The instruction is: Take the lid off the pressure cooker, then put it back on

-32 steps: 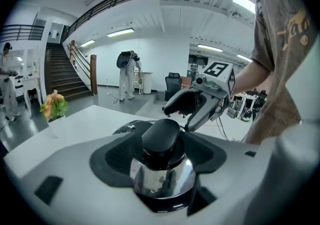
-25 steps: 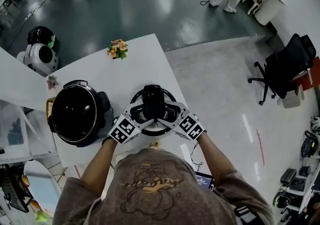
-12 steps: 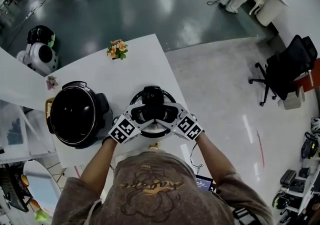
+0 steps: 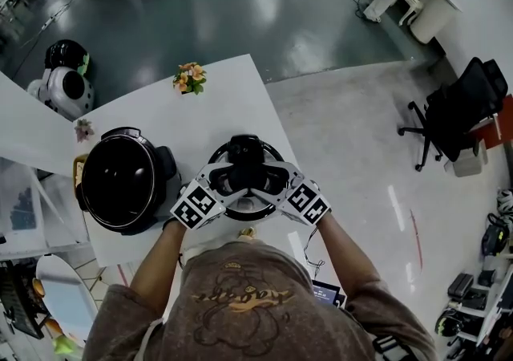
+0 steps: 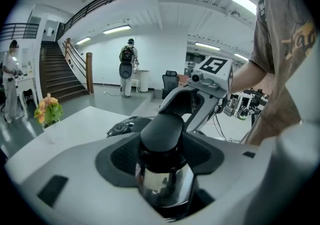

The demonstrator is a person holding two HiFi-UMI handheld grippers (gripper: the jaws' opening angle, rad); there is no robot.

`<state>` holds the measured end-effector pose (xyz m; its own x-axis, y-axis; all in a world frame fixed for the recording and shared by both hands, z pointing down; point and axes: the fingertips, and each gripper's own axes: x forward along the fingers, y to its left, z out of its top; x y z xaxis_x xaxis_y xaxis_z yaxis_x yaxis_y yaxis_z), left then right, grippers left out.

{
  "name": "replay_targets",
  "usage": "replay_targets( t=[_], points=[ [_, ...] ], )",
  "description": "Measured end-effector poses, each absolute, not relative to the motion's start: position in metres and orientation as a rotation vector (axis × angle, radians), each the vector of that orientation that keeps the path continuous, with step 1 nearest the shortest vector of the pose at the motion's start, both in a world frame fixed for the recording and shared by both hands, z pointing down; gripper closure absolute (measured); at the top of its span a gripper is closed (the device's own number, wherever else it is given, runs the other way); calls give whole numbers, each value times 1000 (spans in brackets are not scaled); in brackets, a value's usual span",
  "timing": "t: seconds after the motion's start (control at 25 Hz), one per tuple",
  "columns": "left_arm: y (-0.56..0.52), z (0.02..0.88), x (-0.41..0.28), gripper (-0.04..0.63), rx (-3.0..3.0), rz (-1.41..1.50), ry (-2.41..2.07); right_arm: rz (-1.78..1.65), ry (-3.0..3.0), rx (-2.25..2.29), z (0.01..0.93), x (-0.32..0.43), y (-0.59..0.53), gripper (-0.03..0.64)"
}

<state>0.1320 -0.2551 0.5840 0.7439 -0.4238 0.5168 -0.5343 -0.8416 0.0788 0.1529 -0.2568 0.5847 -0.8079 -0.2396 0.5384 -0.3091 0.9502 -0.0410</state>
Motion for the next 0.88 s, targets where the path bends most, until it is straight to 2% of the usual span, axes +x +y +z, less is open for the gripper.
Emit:
replay_targets(
  t=[0.6, 0.88],
  points=[
    [-270, 445, 112, 330, 2854, 657, -801, 82, -2625, 478, 447, 135, -270, 356],
    [-262, 399, 79, 330, 2856, 634, -853, 31, -2645, 456, 401, 102, -264, 356]
  ],
)
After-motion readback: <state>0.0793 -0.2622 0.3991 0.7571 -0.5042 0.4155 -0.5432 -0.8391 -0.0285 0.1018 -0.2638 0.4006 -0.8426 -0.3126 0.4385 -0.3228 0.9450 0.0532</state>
